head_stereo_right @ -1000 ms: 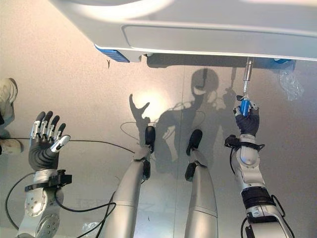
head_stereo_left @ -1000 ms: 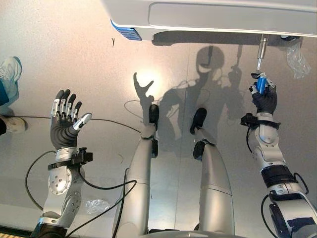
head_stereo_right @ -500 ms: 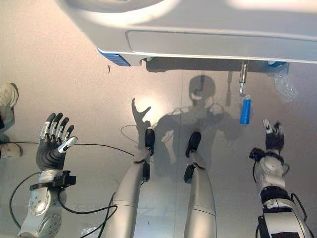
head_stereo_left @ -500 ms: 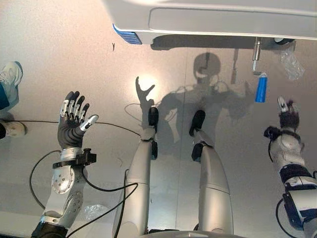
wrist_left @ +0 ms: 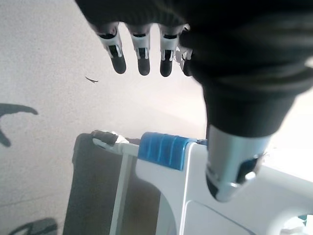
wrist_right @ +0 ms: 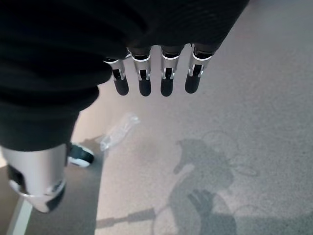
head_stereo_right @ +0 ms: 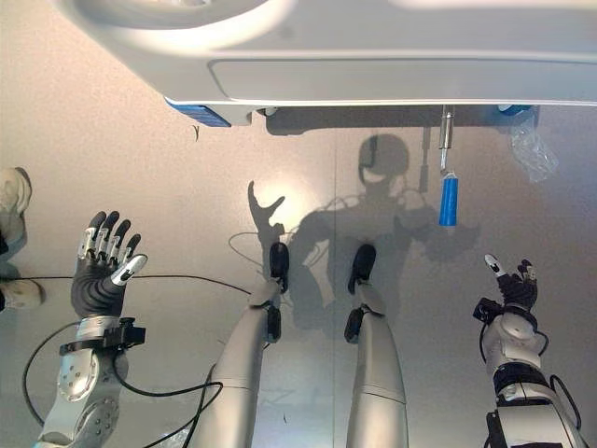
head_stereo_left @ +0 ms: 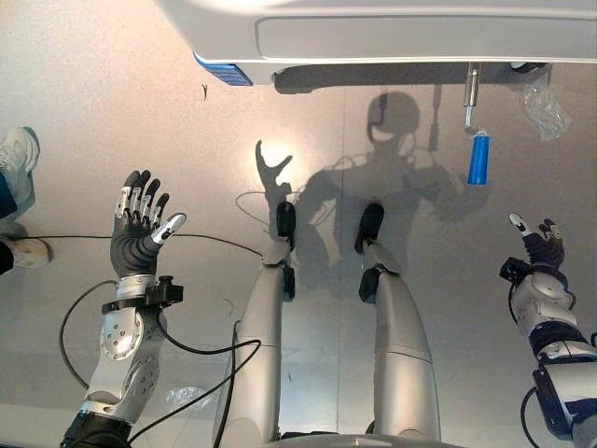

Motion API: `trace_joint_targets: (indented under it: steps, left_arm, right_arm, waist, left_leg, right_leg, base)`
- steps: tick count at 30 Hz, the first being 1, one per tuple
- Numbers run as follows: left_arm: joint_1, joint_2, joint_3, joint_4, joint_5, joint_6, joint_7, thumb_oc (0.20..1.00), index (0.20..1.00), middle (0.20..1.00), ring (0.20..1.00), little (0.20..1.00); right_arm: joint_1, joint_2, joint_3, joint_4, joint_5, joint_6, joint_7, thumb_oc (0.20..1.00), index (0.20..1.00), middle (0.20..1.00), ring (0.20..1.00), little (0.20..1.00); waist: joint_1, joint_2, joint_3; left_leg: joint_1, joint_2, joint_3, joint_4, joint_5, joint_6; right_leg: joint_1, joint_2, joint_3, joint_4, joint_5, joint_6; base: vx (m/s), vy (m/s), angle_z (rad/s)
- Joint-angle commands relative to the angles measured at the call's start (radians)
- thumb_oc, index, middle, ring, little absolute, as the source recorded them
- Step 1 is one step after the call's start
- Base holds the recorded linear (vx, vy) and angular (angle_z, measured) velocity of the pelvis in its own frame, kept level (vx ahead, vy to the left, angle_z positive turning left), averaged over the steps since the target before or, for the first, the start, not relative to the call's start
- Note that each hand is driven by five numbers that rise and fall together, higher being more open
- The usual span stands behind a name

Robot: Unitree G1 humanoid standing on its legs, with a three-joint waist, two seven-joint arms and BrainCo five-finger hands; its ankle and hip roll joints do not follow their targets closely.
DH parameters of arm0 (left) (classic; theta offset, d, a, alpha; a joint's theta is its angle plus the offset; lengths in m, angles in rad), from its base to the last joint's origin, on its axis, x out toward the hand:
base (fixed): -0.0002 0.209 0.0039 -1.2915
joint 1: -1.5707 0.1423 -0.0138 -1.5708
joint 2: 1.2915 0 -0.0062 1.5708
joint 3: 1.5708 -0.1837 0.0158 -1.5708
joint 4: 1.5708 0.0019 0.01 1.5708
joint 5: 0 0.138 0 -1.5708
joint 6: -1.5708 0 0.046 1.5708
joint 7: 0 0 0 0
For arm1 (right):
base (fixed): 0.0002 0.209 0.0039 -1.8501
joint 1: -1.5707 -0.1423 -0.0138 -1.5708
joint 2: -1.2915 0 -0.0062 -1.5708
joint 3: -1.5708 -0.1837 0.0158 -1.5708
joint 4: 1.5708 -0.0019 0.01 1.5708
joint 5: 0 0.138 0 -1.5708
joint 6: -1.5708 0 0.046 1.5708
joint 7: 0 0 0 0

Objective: Raise the hospital bed

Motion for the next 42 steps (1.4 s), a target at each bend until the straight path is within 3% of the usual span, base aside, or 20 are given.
trace_joint_targets:
  steps: [1, 5, 6, 9, 10, 12, 17, 19, 20, 23, 26, 27, 28, 33, 42]
  left_arm:
    - [0.010, -0.050, -0.006, 0.009, 0.008, -0.010, 0.009, 1.000, 1.000, 1.000, 1.000, 1.000]
    - [-0.007, -0.050, -0.033, 0.118, 0.046, 0.011, 0.026, 1.000, 1.000, 1.000, 1.000, 1.000]
    - [-0.025, -0.060, -0.065, 0.267, 0.091, 0.046, 0.027, 1.000, 1.000, 1.000, 1.000, 1.000]
    - [-0.069, -0.069, -0.106, 0.503, 0.213, 0.089, 0.028, 1.000, 1.000, 1.000, 1.000, 1.000]
    - [-0.106, -0.085, -0.129, 0.681, 0.264, 0.110, 0.007, 1.000, 1.000, 1.000, 1.000, 1.000]
    - [-0.147, -0.120, -0.146, 0.868, 0.322, 0.132, -0.006, 1.000, 1.000, 1.000, 1.000, 1.000]
    - [-0.181, -0.182, -0.153, 1.160, 0.467, 0.183, -0.033, 1.000, 1.000, 1.000, 1.000, 1.000]
    - [-0.180, -0.190, -0.150, 1.192, 0.488, 0.188, -0.041, 1.000, 1.000, 1.000, 1.000, 1.000]
    - [-0.174, -0.197, -0.157, 1.245, 0.551, 0.194, -0.056, 1.000, 1.000, 1.000, 1.000, 1.000]
    - [-0.161, -0.198, -0.147, 1.272, 0.580, 0.192, -0.075, 1.000, 1.000, 1.000, 1.000, 1.000]
    - [-0.123, -0.206, -0.109, 1.301, 0.595, 0.198, -0.099, 1.000, 1.000, 1.000, 1.000, 1.000]
    - [-0.122, -0.206, -0.109, 1.301, 0.595, 0.198, -0.099, 1.000, 1.000, 1.000, 1.000, 1.000]
    - [-0.102, -0.214, -0.095, 1.302, 0.598, 0.197, -0.104, 1.000, 1.000, 1.000, 1.000, 1.000]
    - [-0.072, -0.238, -0.071, 1.337, 0.626, 0.207, -0.115, 1.000, 1.000, 1.000, 1.000, 1.000]
    - [-0.043, -0.278, -0.029, 1.388, 0.616, 0.224, -0.116, 1.000, 1.000, 1.000, 1.000, 1.000]
  right_arm:
    - [0.013, -0.051, 0.007, 0.049, 0.009, -0.003, -0.038, 1.000, 1.000, 1.000, 1.000, 1.000]
    - [0.008, -0.032, 0.006, 0.071, 0.000, -0.004, -0.058, 1.000, 1.000, 1.000, 1.000, 1.000]
    - [0.015, -0.002, -0.002, 0.079, -0.009, -0.007, -0.068, 1.000, 1.000, 1.000, 1.000, 1.000]
    - [0.051, 0.061, -0.009, 0.071, -0.038, -0.015, -0.084, 1.000, 1.000, 1.000, 1.000, 1.000]
    - [0.085, 0.110, 0.001, 0.067, -0.071, -0.014, -0.080, 1.000, 1.000, 1.000, 1.000, 1.000]
    - [0.116, 0.163, 0.018, 0.072, -0.108, -0.011, -0.068, 1.000, 1.000, 1.000, 1.000, 1.000]
    - [0.245, 0.260, 0.071, 0.061, -0.224, 0.004, -0.022, 1.000, 1.000, 1.000, 1.000, 1.000]
    - [0.271, 0.273, 0.075, 0.066, -0.242, 0.012, -0.010, 1.000, 1.000, 1.000, 1.000, 1.000]
    - [0.319, 0.289, 0.072, 0.088, -0.268, 0.022, 0.013, 1.000, 1.000, 1.000, 1.000, 1.000]
    - [0.363, 0.296, 0.071, 0.106, -0.304, 0.031, 0.039, 1.000, 1.000, 1.000, 1.000, 1.000]
    - [0.437, 0.312, 0.053, 0.125, -0.346, 0.050, 0.074, 1.000, 1.000, 1.000, 1.000, 1.000]
    - [0.438, 0.312, 0.053, 0.124, -0.346, 0.051, 0.073, 1.000, 1.000, 1.000, 1.000, 1.000]
    - [0.464, 0.321, 0.043, 0.133, -0.347, 0.054, 0.089, 1.000, 1.000, 1.000, 1.000, 1.000]
    - [0.509, 0.353, 0.054, 0.160, -0.387, 0.076, 0.104, 1.000, 1.000, 1.000, 1.000, 1.000]
    - [0.517, 0.386, 0.064, 0.180, -0.393, 0.087, 0.107, 1.000, 1.000, 1.000, 1.000, 1.000]
  waist:
    - [-0.029, 0.070, -0.023]
    - [-0.029, 0.071, -0.023]
    - [-0.032, 0.069, -0.023]
    - [-0.044, 0.062, -0.023]
    - [-0.054, 0.053, -0.023]
    - [-0.061, 0.042, -0.023]
    - [-0.077, 0.012, -0.106]
    - [-0.077, 0.008, -0.129]
    - [-0.078, 0.000, -0.182]
    - [-0.084, -0.007, -0.227]
    - [-0.089, -0.016, -0.315]
    - [-0.088, -0.016, -0.314]
    - [-0.088, -0.020, -0.355]
    - [-0.086, -0.027, -0.445]
    - [-0.071, -0.026, -0.512]
  left_leg:
    - [0.054, -0.022, -0.066, -0.145, 0.032, -0.019]
    - [0.091, -0.019, -0.067, -0.155, 0.033, -0.020]
    - [0.120, -0.016, -0.053, -0.168, 0.063, -0.016]
    - [0.223, -0.008, -0.048, -0.197, 0.060, -0.016]
    - [0.303, -0.005, -0.047, -0.218, 0.056, -0.017]
    - [0.395, 0.000, -0.047, -0.245, 0.053, -0.020]
    - [0.593, 0.006, -0.044, -0.317, 0.050, -0.029]
    - [0.626, 0.007, -0.048, -0.330, 0.050, -0.030]
    - [0.698, 0.004, -0.046, -0.360, 0.046, -0.033]
    - [0.766, 0.007, -0.044, -0.397, 0.049, -0.038]
    - [0.883, 0.012, -0.038, -0.447, 0.046, -0.044]
    - [0.887, 0.012, -0.038, -0.449, 0.046, -0.044]
    - [0.927, 0.013, -0.035, -0.480, 0.050, -0.047]
    - [0.983, 0.018, -0.023, -0.515, 0.052, -0.060]
    - [1.015, 0.024, -0.008, -0.515, 0.047, -0.068]
  right_leg:
    - [-0.029, 0.010, -0.055, 0.084, -0.016, 0.054]
    - [0.000, 0.012, -0.056, 0.082, -0.018, 0.055]
    - [0.029, 0.013, -0.069, 0.065, 0.013, 0.045]
    - [0.123, 0.019, -0.076, 0.039, 0.015, 0.048]
    - [0.199, 0.028, -0.077, 0.014, 0.013, 0.050]
    - [0.287, 0.037, -0.075, -0.018, 0.013, 0.050]
    - [0.506, 0.066, -0.076, -0.125, 0.023, 0.052]
    - [0.550, 0.068, -0.081, -0.149, 0.026, 0.053]
    - [0.638, 0.073, -0.085, -0.192, 0.028, 0.057]
    - [0.716, 0.070, -0.090, -0.239, 0.035, 0.063]
    - [0.837, 0.070, -0.092, -0.309, 0.037, 0.074]
    - [0.840, 0.070, -0.092, -0.311, 0.037, 0.074]
    - [0.888, 0.072, -0.093, -0.346, 0.041, 0.082]
    - [0.973, 0.073, -0.093, -0.432, 0.064, 0.093]
    - [1.042, 0.063, -0.094, -0.491, 0.077, 0.097]
  base:
    - [0.00, 0.000, 0.00]
    - [-0.02, 0.004, 0.00]
    - [-0.08, 0.020, 0.01]
    - [-0.01, 0.002, 0.01]
    - [0.06, -0.015, 0.00]
    - [0.07, -0.004, -0.05]
    - [0.14, 0.012, -0.03]
    - [0.15, -0.002, -0.04]
    - [0.18, 0.017, -0.05]
    - [0.16, 0.019, 0.00]
    - [0.14, 0.032, 0.00]
    - [0.10, 0.025, -0.04]
    - [0.08, 0.021, -0.07]
    - [0.01, 0.029, -0.04]
    - [-0.02, 0.021, -0.01]
